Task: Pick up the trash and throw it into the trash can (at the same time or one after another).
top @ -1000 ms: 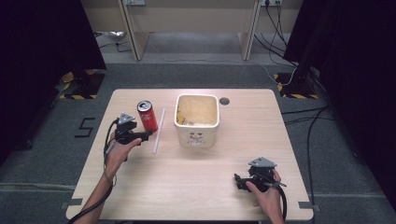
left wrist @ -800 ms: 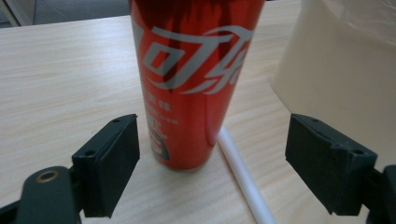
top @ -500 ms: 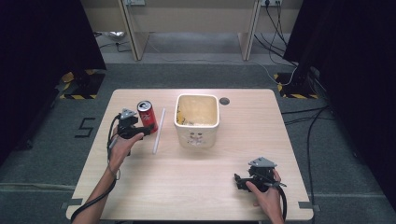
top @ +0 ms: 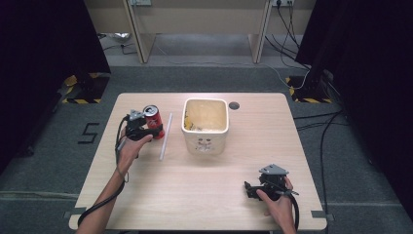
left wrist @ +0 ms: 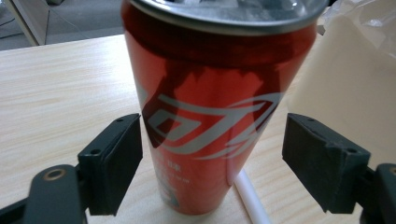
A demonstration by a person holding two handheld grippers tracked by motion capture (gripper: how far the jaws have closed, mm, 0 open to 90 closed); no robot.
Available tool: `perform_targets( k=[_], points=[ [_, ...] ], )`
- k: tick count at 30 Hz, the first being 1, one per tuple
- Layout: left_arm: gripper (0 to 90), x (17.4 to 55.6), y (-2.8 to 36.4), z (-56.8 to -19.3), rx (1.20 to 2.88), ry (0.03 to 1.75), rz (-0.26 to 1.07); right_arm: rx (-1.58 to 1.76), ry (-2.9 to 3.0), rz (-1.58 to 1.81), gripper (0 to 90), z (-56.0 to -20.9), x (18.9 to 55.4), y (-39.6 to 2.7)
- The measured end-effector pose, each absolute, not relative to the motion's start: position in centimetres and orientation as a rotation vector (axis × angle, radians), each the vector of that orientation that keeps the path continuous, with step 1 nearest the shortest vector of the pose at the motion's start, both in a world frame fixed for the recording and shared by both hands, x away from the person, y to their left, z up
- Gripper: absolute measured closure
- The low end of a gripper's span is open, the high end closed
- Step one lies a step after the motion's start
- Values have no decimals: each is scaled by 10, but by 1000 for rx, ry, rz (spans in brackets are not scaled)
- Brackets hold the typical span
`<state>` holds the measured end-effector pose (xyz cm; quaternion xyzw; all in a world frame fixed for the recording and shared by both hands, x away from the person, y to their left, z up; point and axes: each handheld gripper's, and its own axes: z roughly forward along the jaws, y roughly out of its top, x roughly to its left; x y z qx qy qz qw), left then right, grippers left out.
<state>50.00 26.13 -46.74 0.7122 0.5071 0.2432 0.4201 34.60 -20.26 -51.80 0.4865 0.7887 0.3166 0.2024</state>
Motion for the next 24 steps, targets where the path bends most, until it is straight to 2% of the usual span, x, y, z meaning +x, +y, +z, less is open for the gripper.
perform_targets(
  k=[9,14,24],
  points=[
    [248,506,261,-473,1785,1283,614,1359,2201,885,4,-518,346,-203],
    [316,508,262,-475,1785,1283,622,1358,2202,885,4,-518,346,-203],
    [339,507,263,-473,1794,1277,657,1358,2202,884,4,-518,346,-203]
  ],
)
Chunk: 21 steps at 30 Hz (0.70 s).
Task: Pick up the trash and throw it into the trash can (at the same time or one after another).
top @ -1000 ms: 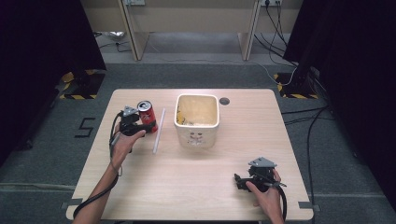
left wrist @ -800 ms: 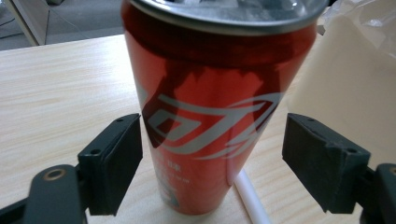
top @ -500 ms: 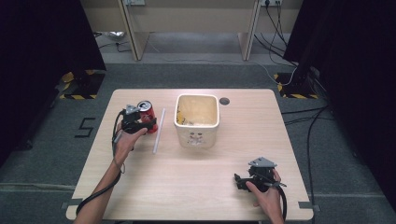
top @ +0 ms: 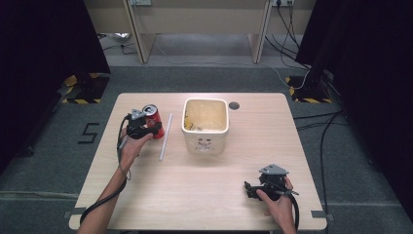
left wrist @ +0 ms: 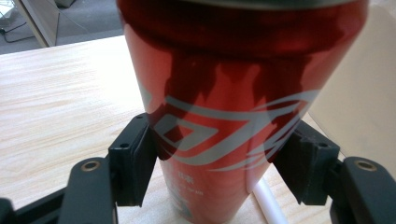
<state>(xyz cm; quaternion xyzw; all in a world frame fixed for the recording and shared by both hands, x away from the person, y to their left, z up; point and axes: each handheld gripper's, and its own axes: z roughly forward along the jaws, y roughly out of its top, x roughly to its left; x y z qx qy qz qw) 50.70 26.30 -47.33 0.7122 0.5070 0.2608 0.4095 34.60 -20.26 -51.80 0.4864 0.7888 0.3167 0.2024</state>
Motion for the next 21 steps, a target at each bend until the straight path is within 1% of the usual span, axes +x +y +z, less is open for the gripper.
perform_targets(
  k=[21],
  points=[
    [342,494,259,-445,1825,1206,637,1358,2202,885,4,-518,346,-203]
  ],
)
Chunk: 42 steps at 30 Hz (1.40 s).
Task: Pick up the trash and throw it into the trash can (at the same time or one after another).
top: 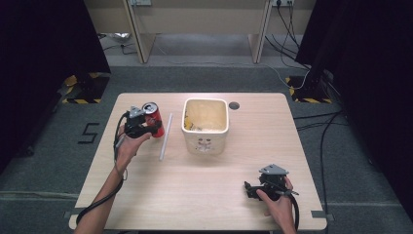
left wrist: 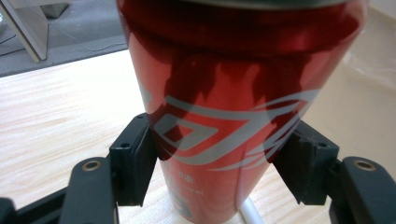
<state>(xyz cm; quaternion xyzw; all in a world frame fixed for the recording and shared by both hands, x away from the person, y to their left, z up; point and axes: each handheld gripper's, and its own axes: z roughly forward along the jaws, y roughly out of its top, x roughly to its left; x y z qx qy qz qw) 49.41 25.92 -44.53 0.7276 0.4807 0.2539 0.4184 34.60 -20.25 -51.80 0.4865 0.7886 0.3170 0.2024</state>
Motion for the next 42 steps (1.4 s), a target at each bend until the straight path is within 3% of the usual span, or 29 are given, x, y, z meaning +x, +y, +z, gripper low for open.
perform_targets(
  k=[42],
  points=[
    [342,484,260,-407,1853,1131,599,1359,2202,885,4,-518,346,-203]
  ],
)
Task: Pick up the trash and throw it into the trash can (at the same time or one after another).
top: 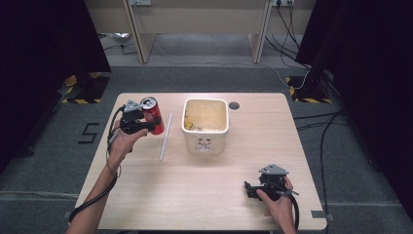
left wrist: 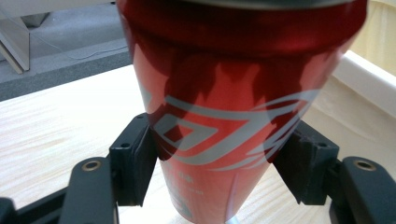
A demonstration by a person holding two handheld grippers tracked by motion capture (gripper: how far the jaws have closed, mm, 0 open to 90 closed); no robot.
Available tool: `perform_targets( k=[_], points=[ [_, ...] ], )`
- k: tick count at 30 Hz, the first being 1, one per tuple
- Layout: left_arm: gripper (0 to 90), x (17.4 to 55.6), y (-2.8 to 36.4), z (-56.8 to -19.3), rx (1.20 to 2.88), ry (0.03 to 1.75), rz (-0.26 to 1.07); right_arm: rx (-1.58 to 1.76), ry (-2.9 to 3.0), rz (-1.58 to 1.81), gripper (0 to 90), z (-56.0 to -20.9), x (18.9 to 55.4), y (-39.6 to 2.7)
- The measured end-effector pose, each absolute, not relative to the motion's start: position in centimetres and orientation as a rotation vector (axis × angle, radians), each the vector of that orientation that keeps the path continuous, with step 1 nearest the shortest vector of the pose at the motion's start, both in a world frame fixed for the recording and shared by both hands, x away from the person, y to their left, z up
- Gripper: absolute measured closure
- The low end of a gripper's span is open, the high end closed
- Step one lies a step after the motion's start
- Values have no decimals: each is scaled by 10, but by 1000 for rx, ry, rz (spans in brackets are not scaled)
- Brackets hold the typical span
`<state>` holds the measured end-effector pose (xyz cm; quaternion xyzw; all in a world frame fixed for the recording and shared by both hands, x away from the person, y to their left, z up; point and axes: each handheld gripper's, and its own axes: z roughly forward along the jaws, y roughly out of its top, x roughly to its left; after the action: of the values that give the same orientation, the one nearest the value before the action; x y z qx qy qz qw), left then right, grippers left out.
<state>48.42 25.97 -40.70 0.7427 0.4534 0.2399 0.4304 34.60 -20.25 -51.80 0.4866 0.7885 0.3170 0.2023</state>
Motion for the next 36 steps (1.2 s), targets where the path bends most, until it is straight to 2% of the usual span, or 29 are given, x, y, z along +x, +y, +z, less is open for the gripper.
perform_targets(
  k=[36],
  points=[
    [342,480,246,-351,1863,1032,553,1352,2203,885,4,-518,346,-203]
  ],
)
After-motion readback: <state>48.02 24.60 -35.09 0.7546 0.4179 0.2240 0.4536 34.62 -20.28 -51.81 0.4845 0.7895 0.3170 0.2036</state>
